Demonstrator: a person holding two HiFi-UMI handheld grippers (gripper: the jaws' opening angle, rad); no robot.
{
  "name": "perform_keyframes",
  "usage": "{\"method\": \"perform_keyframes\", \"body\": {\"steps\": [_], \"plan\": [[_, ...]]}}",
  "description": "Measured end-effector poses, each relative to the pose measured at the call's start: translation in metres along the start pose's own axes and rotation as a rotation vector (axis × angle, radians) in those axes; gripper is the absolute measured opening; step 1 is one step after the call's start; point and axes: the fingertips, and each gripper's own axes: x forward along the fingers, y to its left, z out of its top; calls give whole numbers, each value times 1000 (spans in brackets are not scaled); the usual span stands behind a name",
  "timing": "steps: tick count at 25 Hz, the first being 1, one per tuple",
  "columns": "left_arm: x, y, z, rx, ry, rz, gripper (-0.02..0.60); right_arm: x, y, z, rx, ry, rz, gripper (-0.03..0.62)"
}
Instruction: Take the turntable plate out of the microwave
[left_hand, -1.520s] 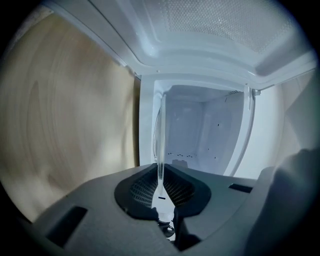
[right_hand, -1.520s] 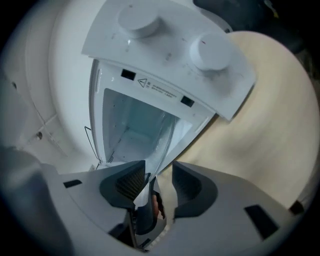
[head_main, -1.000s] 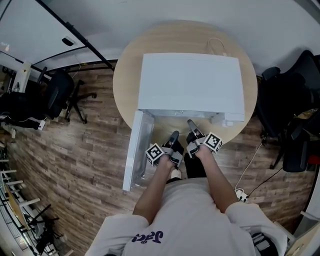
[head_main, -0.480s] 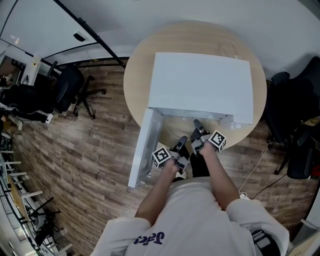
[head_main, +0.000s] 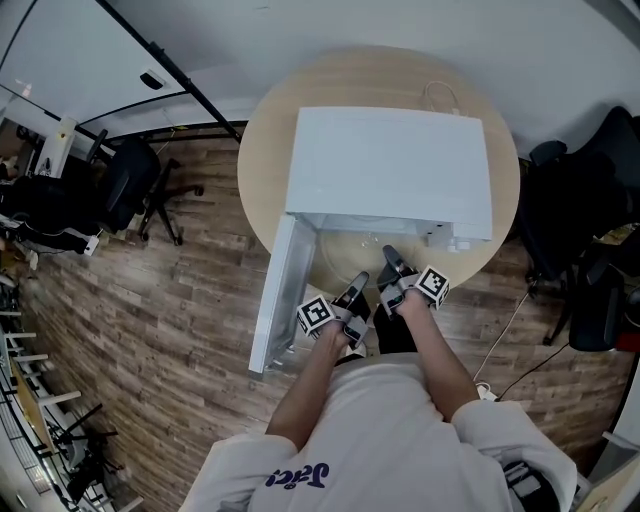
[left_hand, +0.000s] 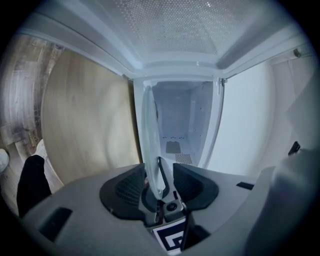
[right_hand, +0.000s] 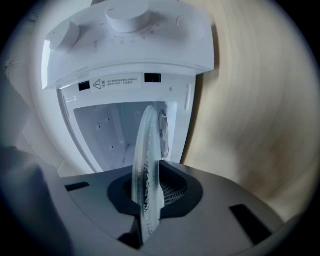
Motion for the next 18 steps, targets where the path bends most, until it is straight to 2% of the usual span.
{"method": "perform_keyframes", "body": {"steps": [2,3,6,10,14,18], "plan": [[1,-3,5,-2,-16,-22,222,-8,0,-5,-29,17,-25,32],[1,-4,8,-5,-33,-18,232,-12,1,-8,-36,25,-23,32],[-2,-5,23,-11,-95,-13,238,-20,8,-19,-37,40,3,32],[-6,-13,36,-47,-143,-55,238,-31,24,-29,-40,45,28,32],[-10,-14,39,-58,-147,-73,238,-45,32,-29,-63,27,32,32],[-12,-40,27,-28,-111,-139,224,-61,46,-35,-41,-4,54,34]]}}
